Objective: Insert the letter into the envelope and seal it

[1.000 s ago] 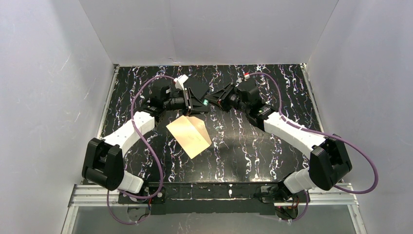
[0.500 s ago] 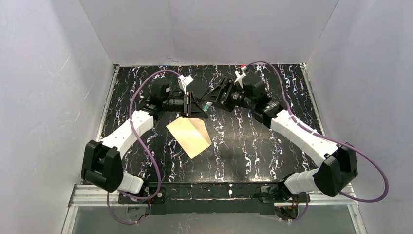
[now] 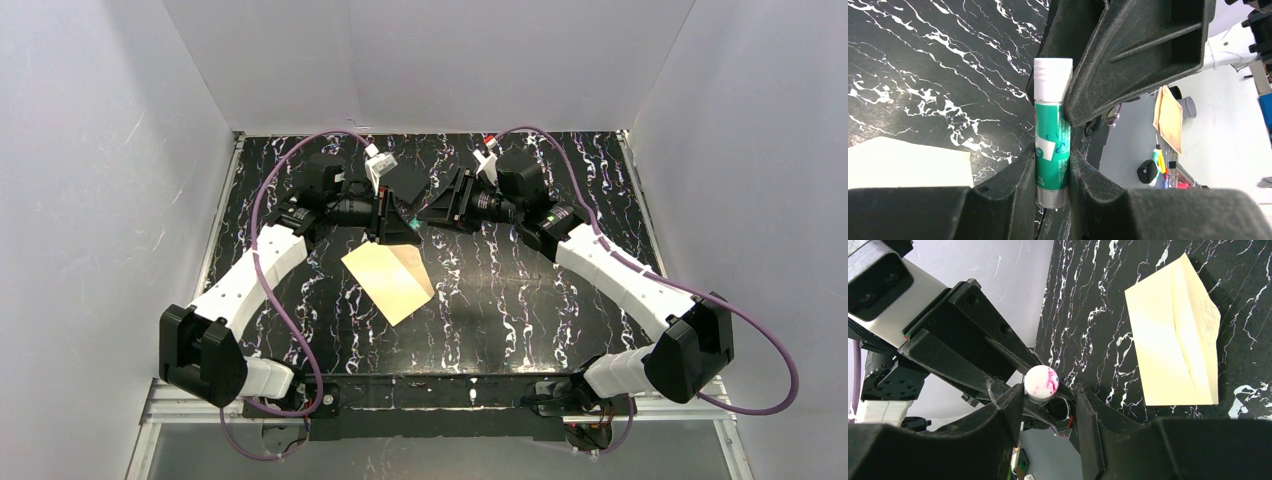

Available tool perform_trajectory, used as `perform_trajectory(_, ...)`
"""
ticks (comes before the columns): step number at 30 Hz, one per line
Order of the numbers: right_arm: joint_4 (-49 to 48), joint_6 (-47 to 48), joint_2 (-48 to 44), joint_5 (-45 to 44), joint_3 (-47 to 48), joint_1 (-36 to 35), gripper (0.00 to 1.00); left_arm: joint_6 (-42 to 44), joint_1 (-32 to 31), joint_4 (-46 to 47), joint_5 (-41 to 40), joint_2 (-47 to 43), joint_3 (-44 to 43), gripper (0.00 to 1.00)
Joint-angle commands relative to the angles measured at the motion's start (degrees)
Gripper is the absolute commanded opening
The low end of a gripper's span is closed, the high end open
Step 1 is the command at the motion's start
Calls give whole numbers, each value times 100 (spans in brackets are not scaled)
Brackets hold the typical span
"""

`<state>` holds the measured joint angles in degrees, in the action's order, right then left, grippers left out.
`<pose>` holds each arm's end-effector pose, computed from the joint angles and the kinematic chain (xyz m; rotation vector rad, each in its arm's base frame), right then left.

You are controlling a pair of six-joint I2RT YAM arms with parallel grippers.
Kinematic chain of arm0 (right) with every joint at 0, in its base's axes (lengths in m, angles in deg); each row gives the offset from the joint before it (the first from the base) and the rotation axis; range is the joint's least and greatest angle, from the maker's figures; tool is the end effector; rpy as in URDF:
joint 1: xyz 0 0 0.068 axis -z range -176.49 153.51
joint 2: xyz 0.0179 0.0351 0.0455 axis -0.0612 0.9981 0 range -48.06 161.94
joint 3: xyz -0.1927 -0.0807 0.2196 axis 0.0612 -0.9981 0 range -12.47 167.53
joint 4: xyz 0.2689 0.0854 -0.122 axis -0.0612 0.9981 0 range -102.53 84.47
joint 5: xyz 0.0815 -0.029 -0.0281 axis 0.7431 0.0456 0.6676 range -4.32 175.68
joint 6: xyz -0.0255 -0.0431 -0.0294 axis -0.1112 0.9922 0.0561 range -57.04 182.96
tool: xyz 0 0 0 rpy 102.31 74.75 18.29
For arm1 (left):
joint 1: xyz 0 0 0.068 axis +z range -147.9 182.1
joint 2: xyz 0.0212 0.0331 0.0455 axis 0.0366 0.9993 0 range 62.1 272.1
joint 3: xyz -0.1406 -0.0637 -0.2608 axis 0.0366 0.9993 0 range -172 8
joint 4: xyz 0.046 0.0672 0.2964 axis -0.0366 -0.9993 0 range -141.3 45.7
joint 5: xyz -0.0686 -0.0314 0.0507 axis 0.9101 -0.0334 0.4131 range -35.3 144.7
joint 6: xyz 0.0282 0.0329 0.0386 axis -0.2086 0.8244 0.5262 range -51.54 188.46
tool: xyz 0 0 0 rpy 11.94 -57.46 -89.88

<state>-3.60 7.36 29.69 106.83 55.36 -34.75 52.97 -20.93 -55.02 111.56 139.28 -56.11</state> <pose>0.2762 0.2370 0.3741 0.0399 2.1607 1.3924 0.3016 -0.1660 0.3543 0.8085 1.8853 -1.4045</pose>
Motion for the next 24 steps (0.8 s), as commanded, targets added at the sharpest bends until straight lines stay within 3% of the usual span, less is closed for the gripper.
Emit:
perform_trajectory(1,-300,-61,-80,204,131,5,52,543,-25,-457,159,-232,-233,0)
perform_trajectory(10,-727,-304,-30,471,-8,12,34,922,-20,-617,257,-362,-180,0)
perform_trajectory(15,-779,-341,7,564,1,16,3,1139,-22,-873,63,-366,-260,0)
perform_trajectory(19,-777,-124,-110,550,-79,221,1,1487,-16,-1559,-213,-327,-444,0)
perform_trajectory(24,-1805,-268,-400,968,-464,935,1,1937,-2,-2262,61,-327,-433,0)
